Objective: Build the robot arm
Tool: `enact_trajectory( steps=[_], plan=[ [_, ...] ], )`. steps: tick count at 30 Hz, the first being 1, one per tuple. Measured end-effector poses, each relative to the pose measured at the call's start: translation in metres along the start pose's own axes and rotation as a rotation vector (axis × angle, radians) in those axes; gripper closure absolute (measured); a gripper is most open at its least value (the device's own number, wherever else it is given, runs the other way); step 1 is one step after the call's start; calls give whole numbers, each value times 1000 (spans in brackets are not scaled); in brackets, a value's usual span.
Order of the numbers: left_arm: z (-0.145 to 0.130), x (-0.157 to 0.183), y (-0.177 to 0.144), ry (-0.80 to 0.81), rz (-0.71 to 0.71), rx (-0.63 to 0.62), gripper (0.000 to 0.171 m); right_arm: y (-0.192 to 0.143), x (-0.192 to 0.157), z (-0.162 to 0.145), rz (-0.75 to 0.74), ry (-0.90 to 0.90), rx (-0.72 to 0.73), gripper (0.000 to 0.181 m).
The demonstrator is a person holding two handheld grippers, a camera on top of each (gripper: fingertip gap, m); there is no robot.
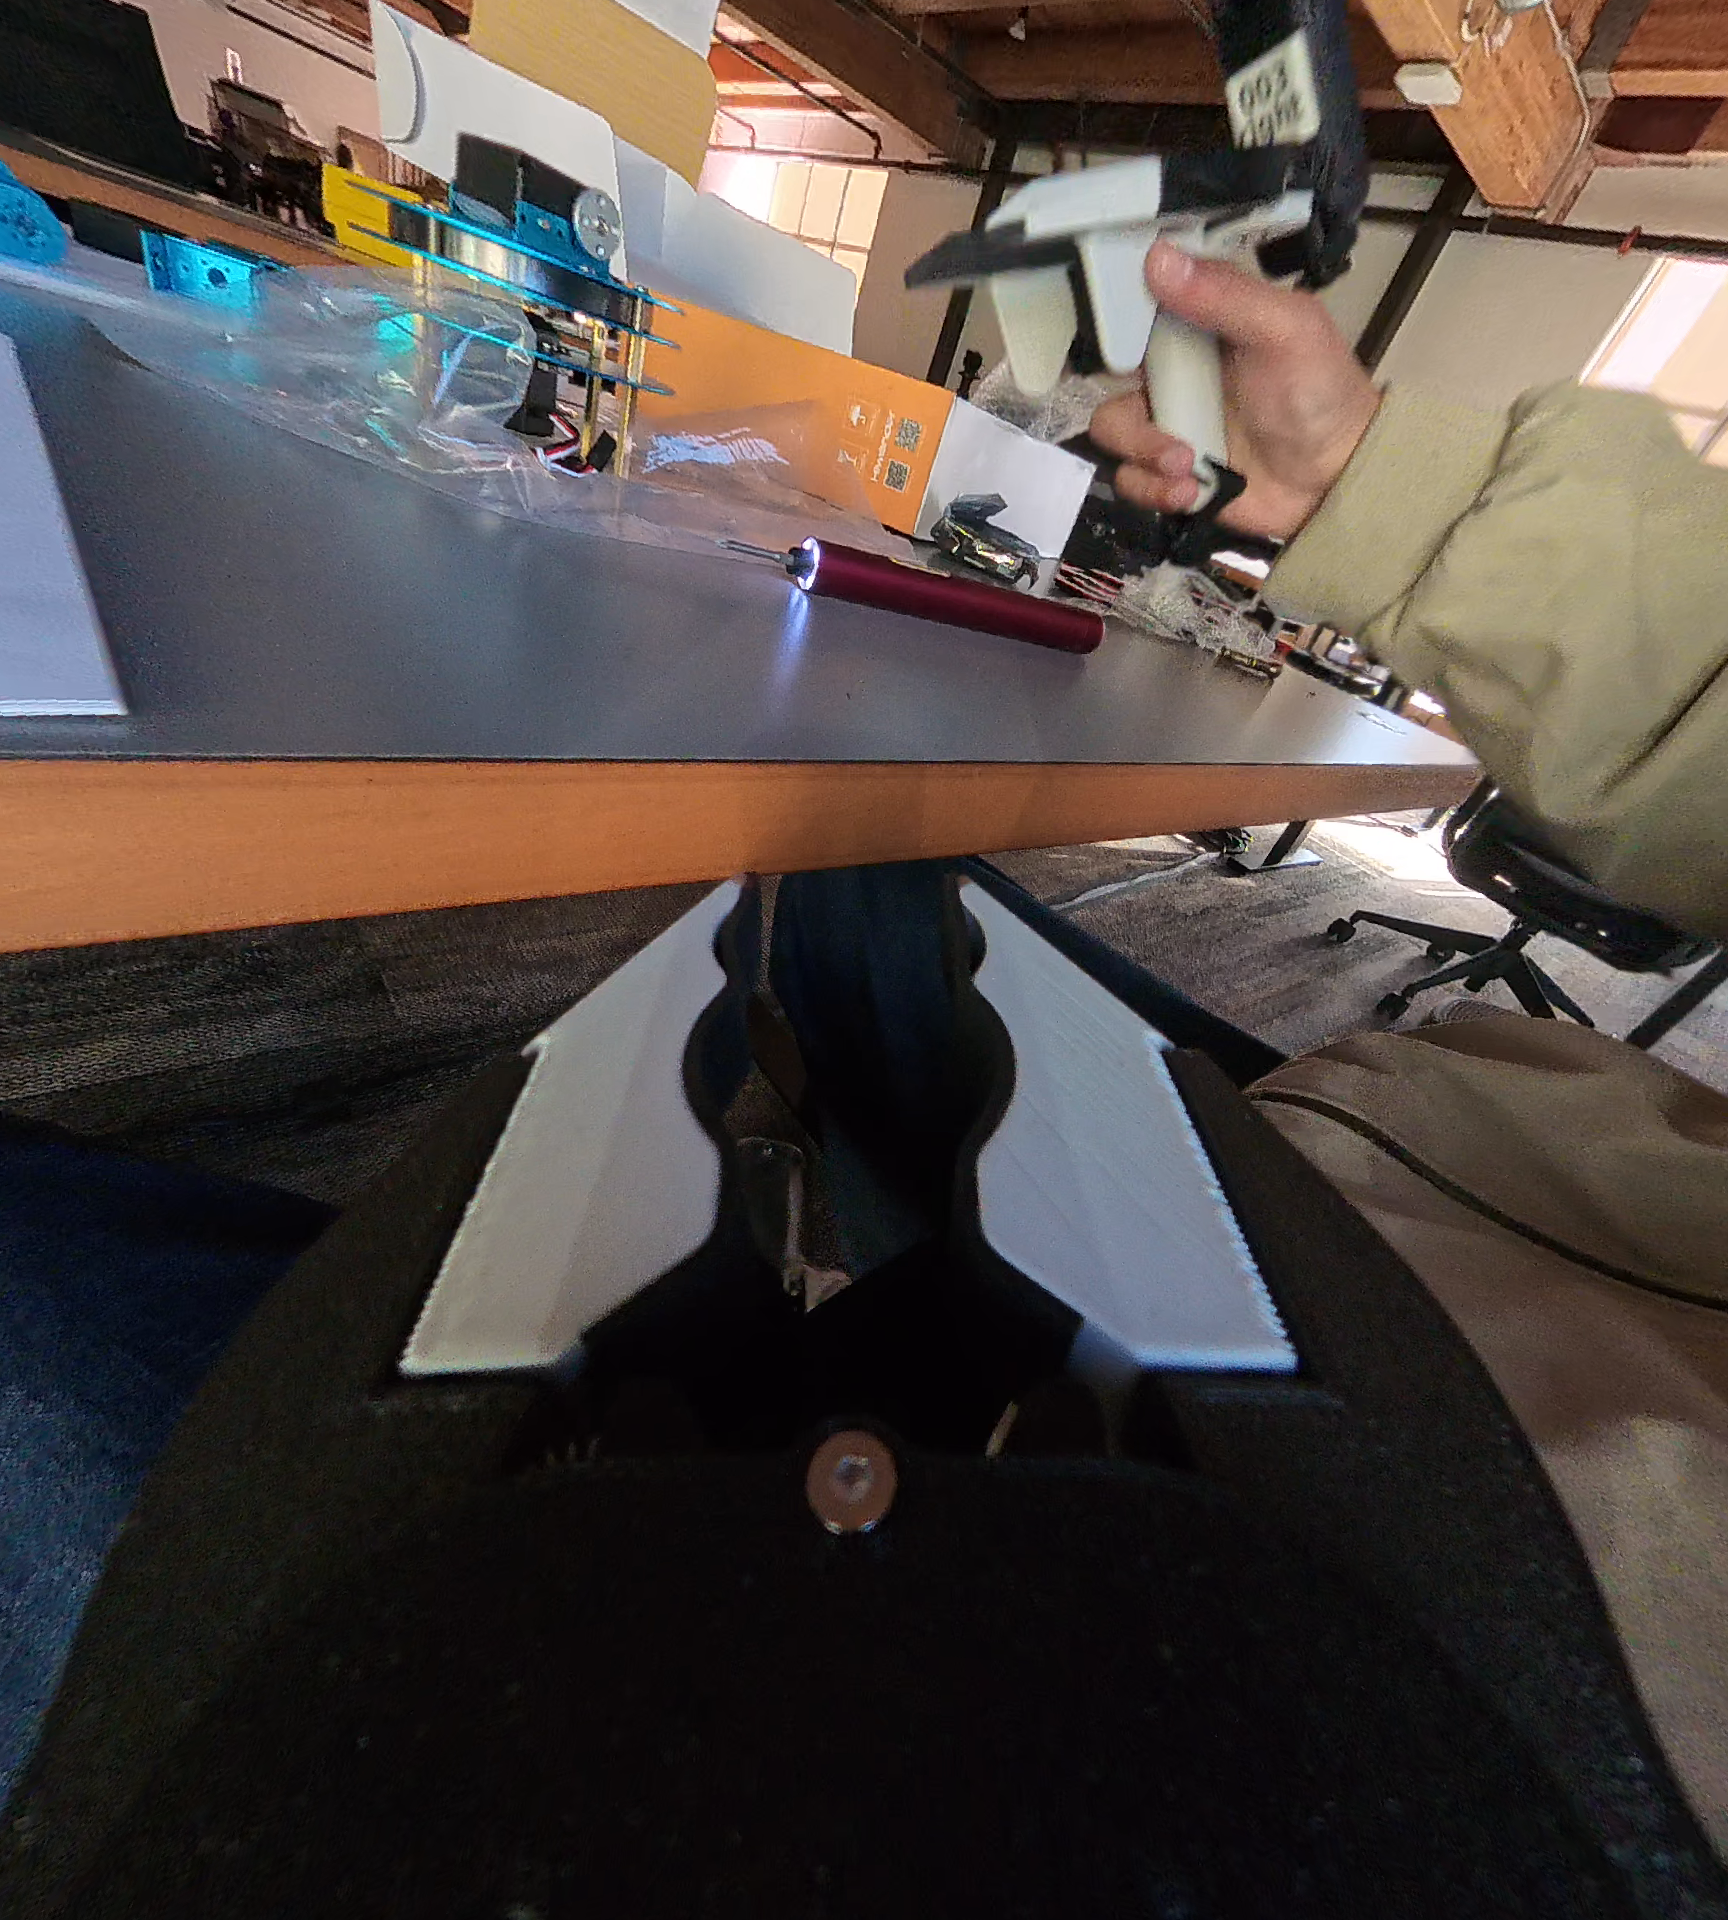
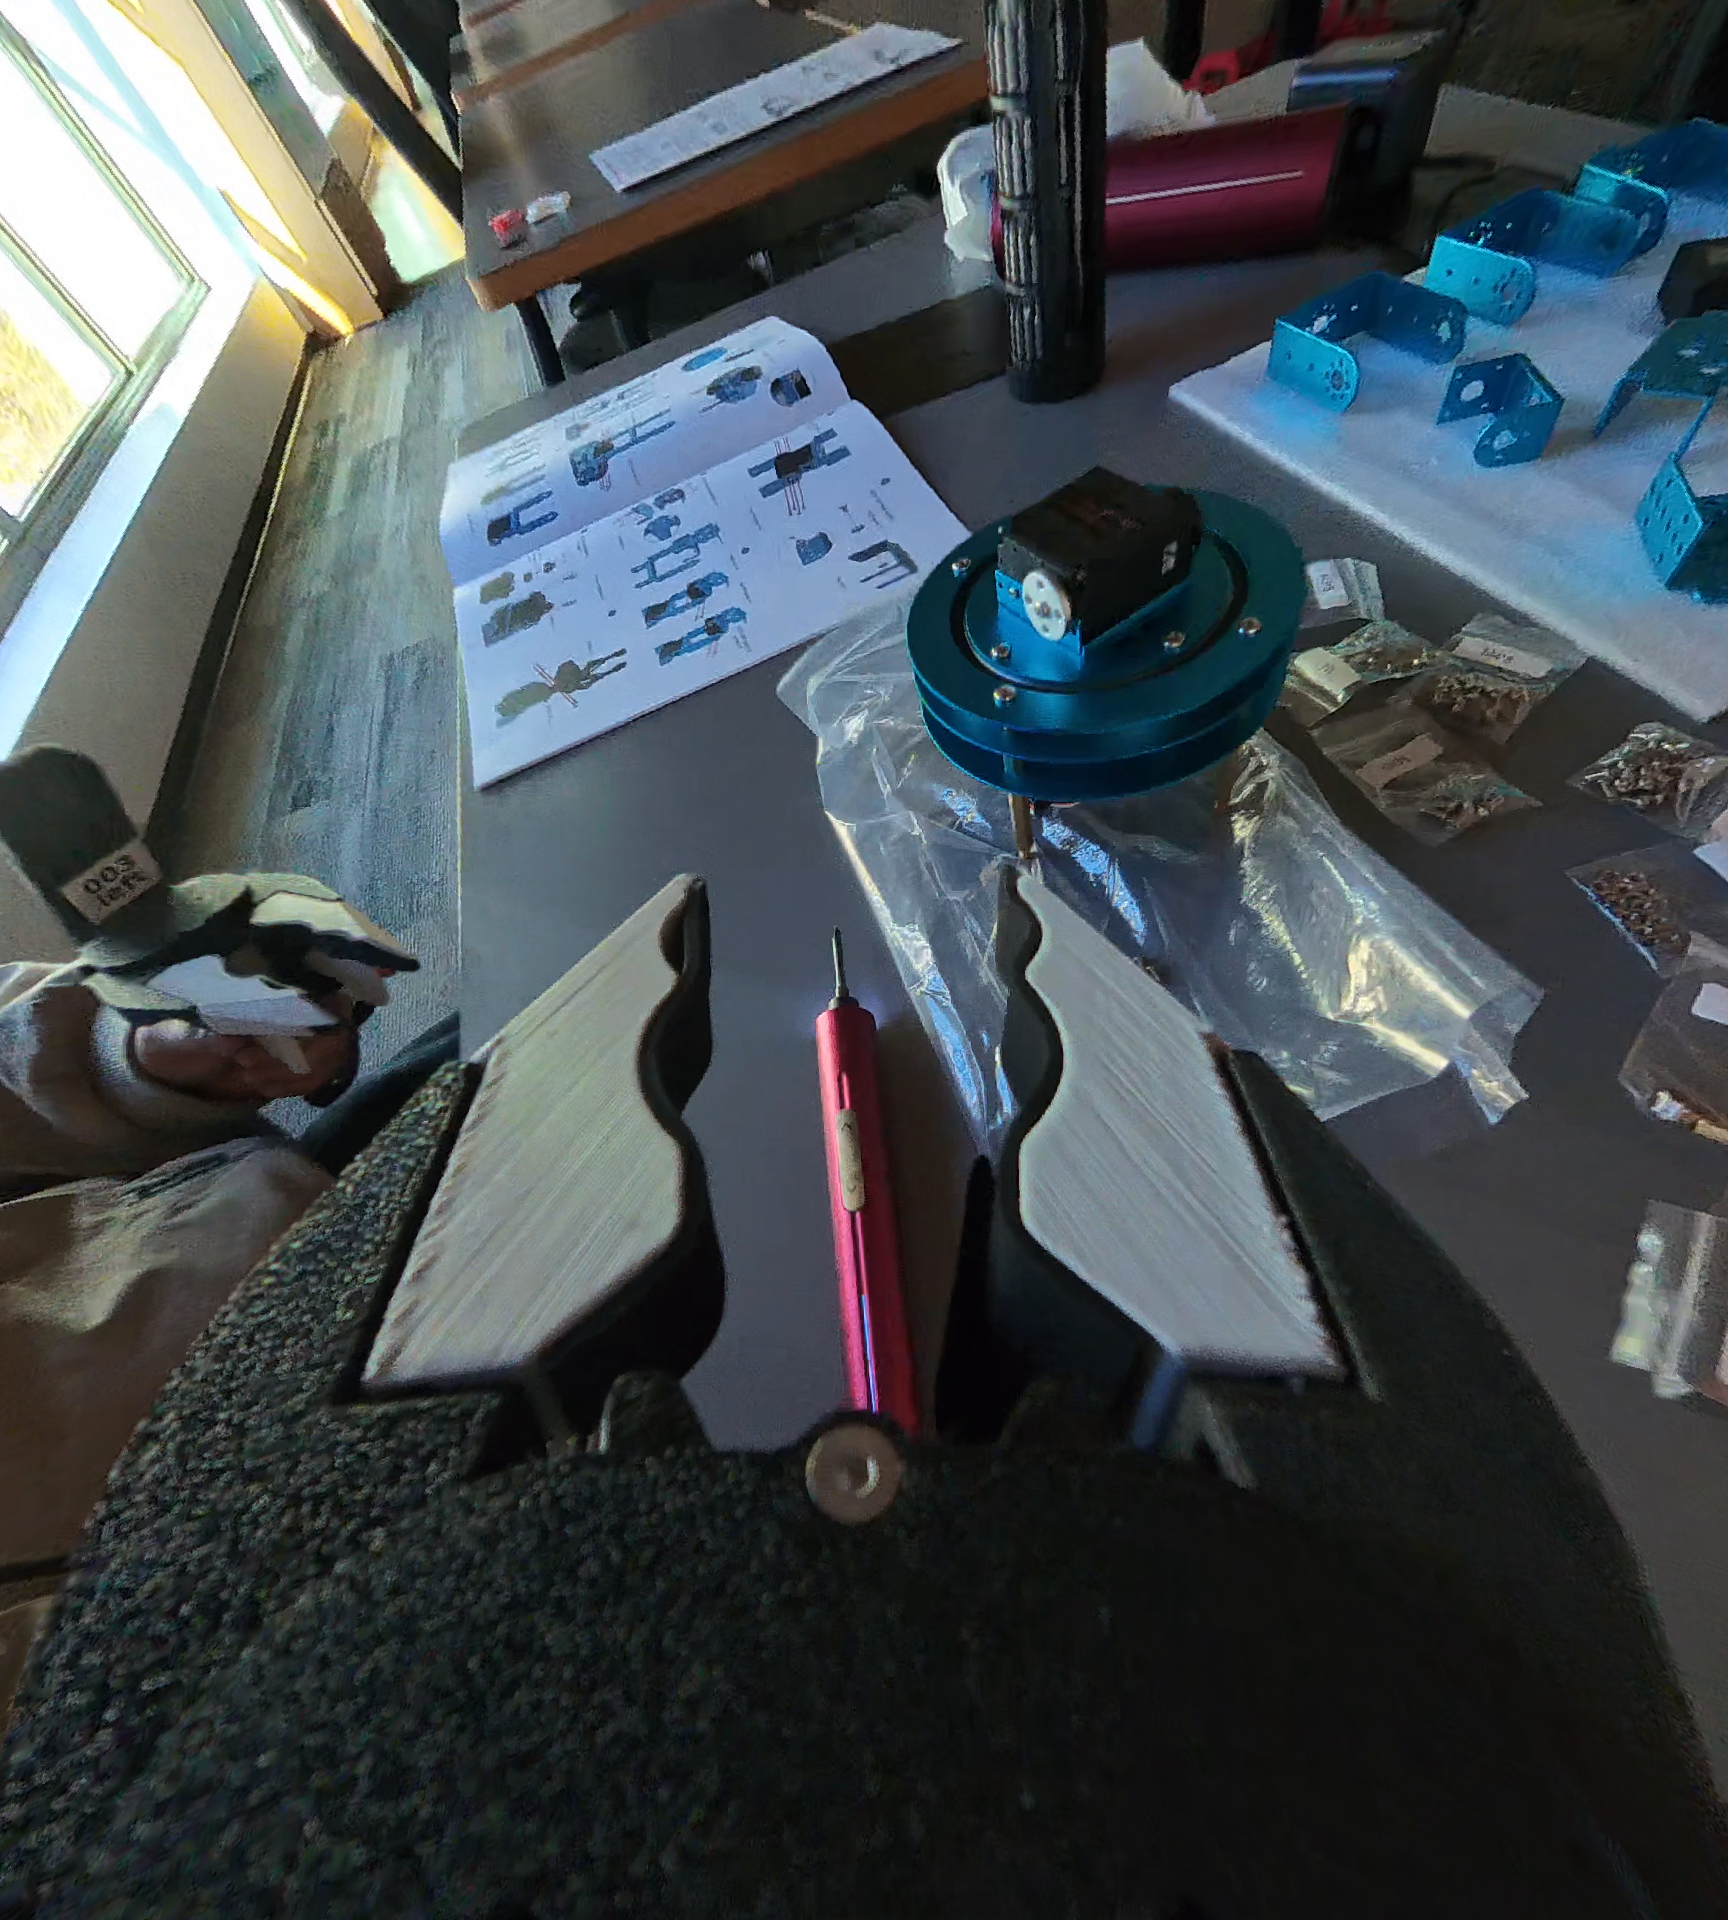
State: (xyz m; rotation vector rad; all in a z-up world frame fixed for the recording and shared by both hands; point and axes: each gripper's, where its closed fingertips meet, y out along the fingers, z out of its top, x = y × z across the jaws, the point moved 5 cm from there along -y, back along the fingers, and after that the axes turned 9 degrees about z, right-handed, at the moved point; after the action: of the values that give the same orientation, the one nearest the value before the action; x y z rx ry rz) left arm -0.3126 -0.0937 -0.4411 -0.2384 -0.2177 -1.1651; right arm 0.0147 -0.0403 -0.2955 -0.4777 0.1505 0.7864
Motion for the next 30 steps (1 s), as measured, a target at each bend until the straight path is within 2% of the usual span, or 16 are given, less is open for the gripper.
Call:
enact_trajectory(
  steps=[6,11,16,19,22,24,27,30],
  plan=[
    [-5,0,26,-48,-58,-39,139,-24,-36,72,-25,-42,-156,128],
    [-6,2,35,-79,-92,-48,139,-21,-67,122,33,-17,-117,129],
    [-6,5,37,-58,-105,-52,138,-10,-98,153,81,-64,-91,129],
    [-9,10,38,-18,-118,-73,138,-7,-112,149,108,-111,-56,129],
    [-12,16,37,41,-117,-86,138,-7,-102,131,88,-141,-48,130],
    [-13,20,37,62,-122,-98,139,-9,-82,114,81,-149,-44,130],
    [-3,28,38,75,-131,-113,138,1,-33,74,62,-125,-74,129],
    [39,44,40,155,-214,-131,138,24,16,34,77,-137,-77,128]
  ],
)
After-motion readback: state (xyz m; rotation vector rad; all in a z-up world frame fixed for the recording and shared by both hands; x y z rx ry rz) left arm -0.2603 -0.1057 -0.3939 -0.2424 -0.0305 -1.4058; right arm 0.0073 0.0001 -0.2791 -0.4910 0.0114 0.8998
